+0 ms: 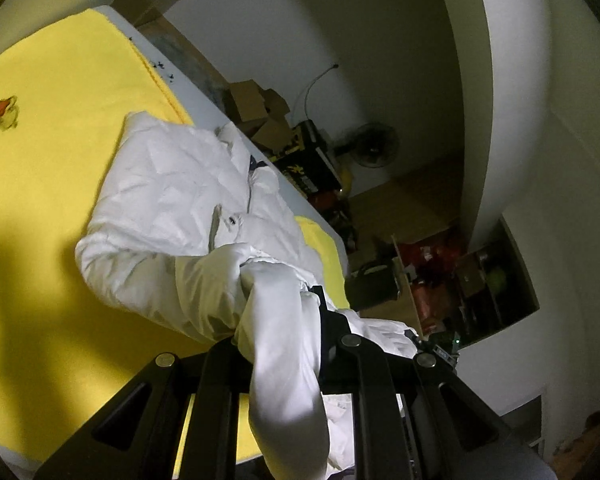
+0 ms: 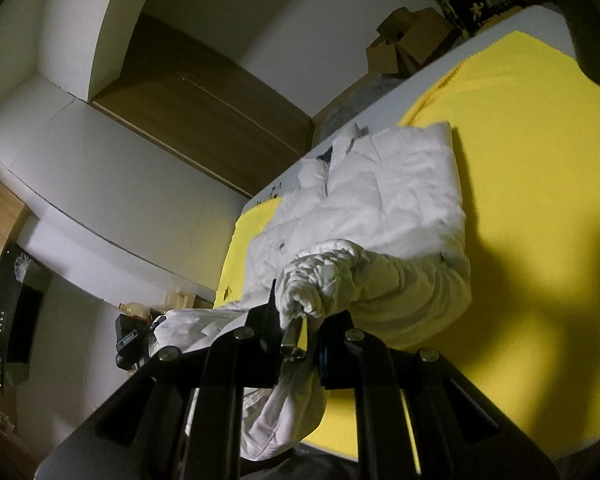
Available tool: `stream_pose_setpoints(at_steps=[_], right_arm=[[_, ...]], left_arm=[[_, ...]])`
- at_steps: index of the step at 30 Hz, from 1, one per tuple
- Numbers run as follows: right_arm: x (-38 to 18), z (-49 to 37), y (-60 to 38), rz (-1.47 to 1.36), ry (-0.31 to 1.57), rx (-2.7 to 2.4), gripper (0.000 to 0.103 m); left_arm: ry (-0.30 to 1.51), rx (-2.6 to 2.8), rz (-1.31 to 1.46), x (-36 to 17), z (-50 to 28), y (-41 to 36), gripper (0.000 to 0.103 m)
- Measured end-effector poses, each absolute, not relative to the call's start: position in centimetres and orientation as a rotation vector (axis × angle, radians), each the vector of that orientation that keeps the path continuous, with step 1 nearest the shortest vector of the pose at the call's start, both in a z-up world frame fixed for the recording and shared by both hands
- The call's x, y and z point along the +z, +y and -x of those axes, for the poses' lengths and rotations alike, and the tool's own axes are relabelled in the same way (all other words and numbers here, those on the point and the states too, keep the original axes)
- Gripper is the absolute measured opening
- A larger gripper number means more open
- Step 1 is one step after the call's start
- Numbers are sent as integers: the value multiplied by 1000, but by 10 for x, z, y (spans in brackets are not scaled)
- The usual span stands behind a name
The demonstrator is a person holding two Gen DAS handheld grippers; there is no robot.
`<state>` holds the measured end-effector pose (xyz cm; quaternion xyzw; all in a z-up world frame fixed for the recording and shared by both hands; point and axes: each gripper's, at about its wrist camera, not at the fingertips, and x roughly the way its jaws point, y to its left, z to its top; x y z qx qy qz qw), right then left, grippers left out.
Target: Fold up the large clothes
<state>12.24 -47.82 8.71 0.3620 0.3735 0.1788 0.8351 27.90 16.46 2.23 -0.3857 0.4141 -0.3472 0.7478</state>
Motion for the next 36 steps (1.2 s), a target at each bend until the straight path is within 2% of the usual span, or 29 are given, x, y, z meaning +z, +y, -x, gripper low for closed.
stream_pose_setpoints(at_steps=[8,12,22,27,32,33,35,36], right_arm=[[114,-192,-489,-775,805,381,13],[116,-251,-497,-785,840,349,13],[21,-417,-530,-897,1052,149,13],[-23,-456,-546,-962,1073,93,14],[-63,-463,-550,-988,1114,55,19],[-65,-462,-551,-997,1111,63,20],[-68,-460,-556,-1039,1084,92,31],[-66,-457,-558,-1058,1062,110,35]], left_arm=[[927,-725,808,49,-352,142,12],[988,-699,850,39,-412,131,13],[1233,-443,909,-76,-597,87,15],[1279,-384,891,-122,-640,69,16],[1307,-416,919,-147,-651,64,17],[1310,-432,941,-148,-653,66,19],[1299,-480,1003,-147,-649,73,34],[1277,-514,1056,-142,-648,78,59]])
